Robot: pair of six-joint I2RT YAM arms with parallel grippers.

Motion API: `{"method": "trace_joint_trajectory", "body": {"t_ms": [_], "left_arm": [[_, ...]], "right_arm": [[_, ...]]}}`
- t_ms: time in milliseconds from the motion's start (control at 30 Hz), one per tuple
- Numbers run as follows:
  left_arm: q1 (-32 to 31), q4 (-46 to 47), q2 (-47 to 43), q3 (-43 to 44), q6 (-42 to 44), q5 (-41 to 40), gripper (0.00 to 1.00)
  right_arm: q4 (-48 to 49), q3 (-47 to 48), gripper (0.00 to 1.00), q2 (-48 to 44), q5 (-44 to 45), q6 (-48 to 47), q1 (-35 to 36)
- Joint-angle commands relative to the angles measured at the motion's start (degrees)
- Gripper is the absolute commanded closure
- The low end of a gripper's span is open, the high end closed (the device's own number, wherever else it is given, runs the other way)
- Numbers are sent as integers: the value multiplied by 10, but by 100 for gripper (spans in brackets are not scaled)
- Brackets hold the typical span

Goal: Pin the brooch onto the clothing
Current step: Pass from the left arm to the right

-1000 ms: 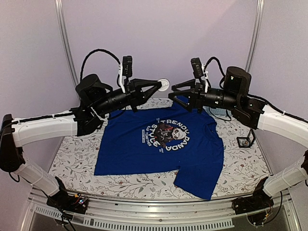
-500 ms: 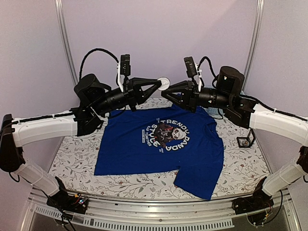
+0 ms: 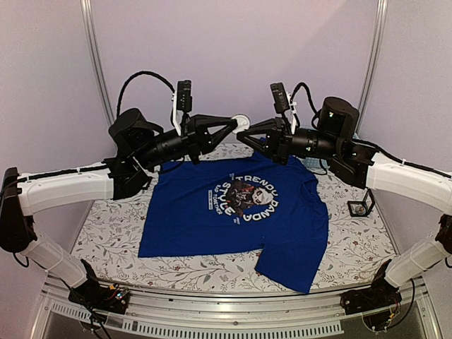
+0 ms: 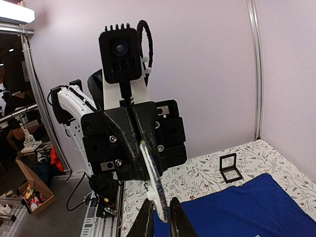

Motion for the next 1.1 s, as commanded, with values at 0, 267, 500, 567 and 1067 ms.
{"method": "trace_joint_trajectory", "body": {"t_ms": [0,267,500,567,1067], "left_arm": [[-7,-5,2,-1,-3,20,100],[-7,-11,-2,-3,3,21,100],[-7,-20,-2,-6,3,28,100],[-8,-19,-2,-6,3,29,100],[0,-96,-47,-26,39,4,33]], "right_arm": [[3,13,86,-13,8,-5,2],[2,13,90,-15,10,-6,2],[-3,11,86,-20,11,-11,2],[-4,12,90,-21,7,-12,1],[-232,93,100,-15,-50,-109,-3]]}}
